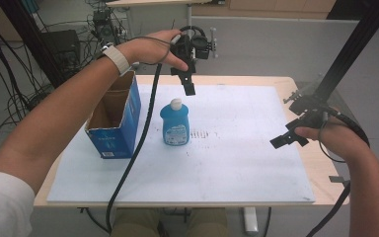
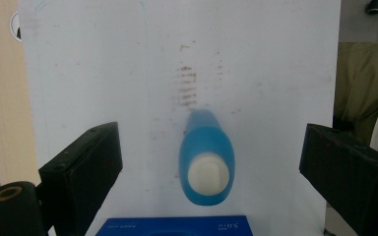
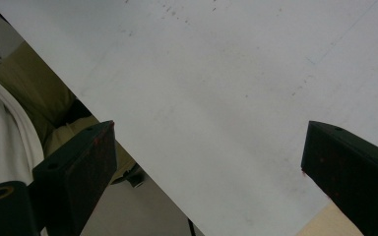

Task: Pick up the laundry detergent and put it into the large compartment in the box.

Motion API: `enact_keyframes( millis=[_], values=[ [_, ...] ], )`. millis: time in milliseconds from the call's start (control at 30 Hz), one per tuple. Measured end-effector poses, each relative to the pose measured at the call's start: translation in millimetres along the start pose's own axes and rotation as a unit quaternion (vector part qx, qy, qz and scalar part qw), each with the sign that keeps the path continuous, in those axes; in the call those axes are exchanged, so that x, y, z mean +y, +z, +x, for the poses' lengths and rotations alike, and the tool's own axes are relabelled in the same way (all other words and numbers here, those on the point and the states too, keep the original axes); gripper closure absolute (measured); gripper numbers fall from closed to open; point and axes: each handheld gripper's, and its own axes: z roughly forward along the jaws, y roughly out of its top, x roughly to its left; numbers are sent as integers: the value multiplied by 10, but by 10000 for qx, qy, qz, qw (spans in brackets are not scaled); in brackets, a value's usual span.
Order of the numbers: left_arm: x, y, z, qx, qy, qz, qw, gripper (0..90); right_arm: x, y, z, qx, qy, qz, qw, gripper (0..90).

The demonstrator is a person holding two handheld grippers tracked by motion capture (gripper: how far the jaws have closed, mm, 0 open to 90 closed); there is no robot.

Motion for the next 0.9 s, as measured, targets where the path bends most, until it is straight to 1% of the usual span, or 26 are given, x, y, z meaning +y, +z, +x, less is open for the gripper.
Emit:
enact_keyframes(
  millis=[400, 567, 767, 900],
  values=[
    [-27, -7, -11, 15, -19, -34, 10000, 93, 16, 24, 1, 3, -46, 8, 10000, 68],
    [-27, -17, -25, 21, -32, -28, 10000, 92, 5, 12, 5, -19, -13, -8, 10000, 67],
    [-66, -30, -26, 23, -54, -85, 9999, 92, 6, 6, 15, -21, -35, -8, 10000, 68],
    [-74, -20, -28, 9, -63, -72, 10000, 92, 10, 1, 24, -26, -49, -10, 10000, 68]
  ],
)
